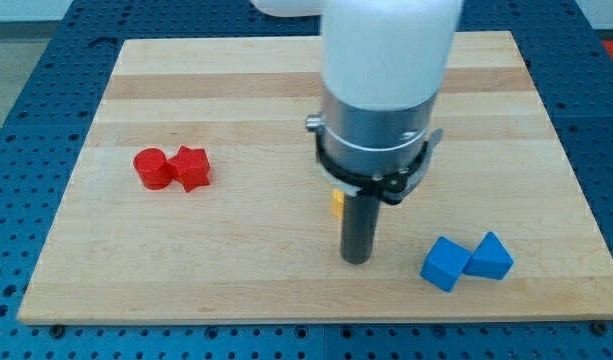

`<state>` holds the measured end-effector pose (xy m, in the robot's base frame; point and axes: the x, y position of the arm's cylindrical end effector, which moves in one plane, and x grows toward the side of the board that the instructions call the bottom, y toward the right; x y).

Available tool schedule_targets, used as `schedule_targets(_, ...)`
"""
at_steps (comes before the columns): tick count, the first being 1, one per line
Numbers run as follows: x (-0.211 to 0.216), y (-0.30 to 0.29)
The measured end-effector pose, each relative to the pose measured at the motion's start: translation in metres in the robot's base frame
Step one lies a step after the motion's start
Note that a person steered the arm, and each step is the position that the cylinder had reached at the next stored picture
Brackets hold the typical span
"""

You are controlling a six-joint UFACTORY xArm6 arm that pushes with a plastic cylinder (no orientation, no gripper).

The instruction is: Move blue blocks towards right side of the board

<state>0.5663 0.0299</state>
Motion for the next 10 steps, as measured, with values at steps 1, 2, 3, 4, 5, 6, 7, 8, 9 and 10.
schedule_targets(1,0.026,0.004)
schedule_targets(2,0.047,0.018)
schedule_targets(3,0.046,0.056)
schedule_targets(4,0.037,0.088)
schedule_targets(5,0.03,0.114)
schedule_targets(6,0.037,0.116)
schedule_targets(7,0.046,0.079)
schedule_targets(8,0.024,0.052)
schedule_targets(9,0.014,0.04)
schedule_targets(10,0.014,0.032)
